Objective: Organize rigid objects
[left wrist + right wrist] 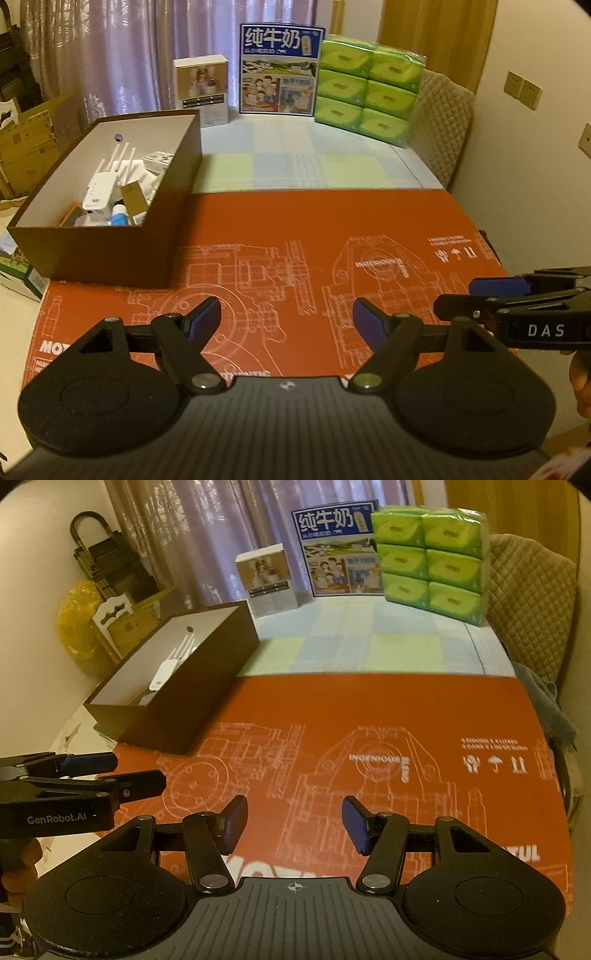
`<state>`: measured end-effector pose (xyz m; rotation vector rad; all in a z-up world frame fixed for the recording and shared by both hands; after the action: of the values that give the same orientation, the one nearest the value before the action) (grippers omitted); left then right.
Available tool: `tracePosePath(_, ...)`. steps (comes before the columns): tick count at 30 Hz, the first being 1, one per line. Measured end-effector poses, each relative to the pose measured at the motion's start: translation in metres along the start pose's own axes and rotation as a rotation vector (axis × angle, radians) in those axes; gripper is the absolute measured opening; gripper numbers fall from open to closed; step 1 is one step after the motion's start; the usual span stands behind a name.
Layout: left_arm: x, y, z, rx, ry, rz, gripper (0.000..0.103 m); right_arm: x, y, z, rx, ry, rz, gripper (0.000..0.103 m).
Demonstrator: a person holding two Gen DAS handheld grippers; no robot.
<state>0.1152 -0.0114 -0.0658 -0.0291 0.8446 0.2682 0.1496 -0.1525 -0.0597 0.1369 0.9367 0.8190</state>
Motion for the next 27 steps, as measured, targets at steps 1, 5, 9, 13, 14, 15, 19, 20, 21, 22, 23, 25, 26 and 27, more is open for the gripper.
tracePosePath(1,-0.002,-0.002,-0.002,0.001,0.000,-0.003,0.076,-0.003,0.000,-0.003,0.001,0.000,-0.001,0.054)
tracePosePath(5,-0.006,-0.009,-0.009,0.004,0.003,-0.013,0.076,-0.012,-0.002,-0.013,0.006,0.002,-0.007,0.054)
tracePosePath(9,-0.011,-0.014,-0.017,0.011,0.006,-0.017,0.076,-0.020,-0.003,-0.020,0.012,-0.001,-0.011,0.054)
tracePosePath(13,-0.015,-0.016,-0.022,0.016,0.005,-0.018,0.076,-0.025,-0.001,-0.025,0.018,-0.006,-0.012,0.054)
tracePosePath(14,-0.016,-0.016,-0.023,0.017,0.004,-0.018,0.076,-0.025,-0.001,-0.025,0.020,-0.006,-0.011,0.054)
tracePosePath(15,-0.017,-0.016,-0.024,0.017,0.003,-0.018,0.076,-0.026,0.000,-0.026,0.020,-0.007,-0.010,0.054)
tracePosePath(19,-0.021,-0.018,-0.027,0.018,0.001,-0.020,0.076,-0.028,0.002,-0.029,0.017,-0.006,-0.008,0.054)
tracePosePath(20,-0.021,-0.018,-0.027,0.017,0.001,-0.021,0.076,-0.028,0.003,-0.030,0.017,-0.006,-0.008,0.054)
tracePosePath(21,-0.020,-0.018,-0.026,0.016,0.001,-0.020,0.076,-0.028,0.003,-0.031,0.017,-0.005,-0.008,0.054)
tracePosePath(22,-0.021,-0.018,-0.027,0.016,0.002,-0.020,0.076,-0.028,0.003,-0.031,0.017,-0.004,-0.009,0.054)
tracePosePath(23,-0.022,-0.019,-0.029,0.017,0.002,-0.020,0.076,-0.028,0.003,-0.031,0.018,-0.004,-0.010,0.054)
tracePosePath(25,-0.022,-0.019,-0.028,0.017,0.001,-0.021,0.076,-0.029,0.002,-0.032,0.020,-0.004,-0.010,0.054)
tracePosePath(26,-0.022,-0.020,-0.030,0.017,0.001,-0.021,0.076,-0.029,0.002,-0.033,0.020,-0.004,-0.010,0.054)
tracePosePath(27,-0.023,-0.021,-0.030,0.018,0.001,-0.021,0.076,-0.030,0.002,-0.033,0.020,-0.004,-0.011,0.054)
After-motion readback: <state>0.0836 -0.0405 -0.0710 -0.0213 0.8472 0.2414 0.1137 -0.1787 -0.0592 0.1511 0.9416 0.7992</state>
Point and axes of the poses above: each gripper's, at about its wrist camera, not at the fingertips, and x roughly the way its jaws point, y to its left, z to its top, the point moved 9 cm from there along x, roughly the way its jaws point, and after that the axes turned 12 degrees about z, right-handed, at the moved point
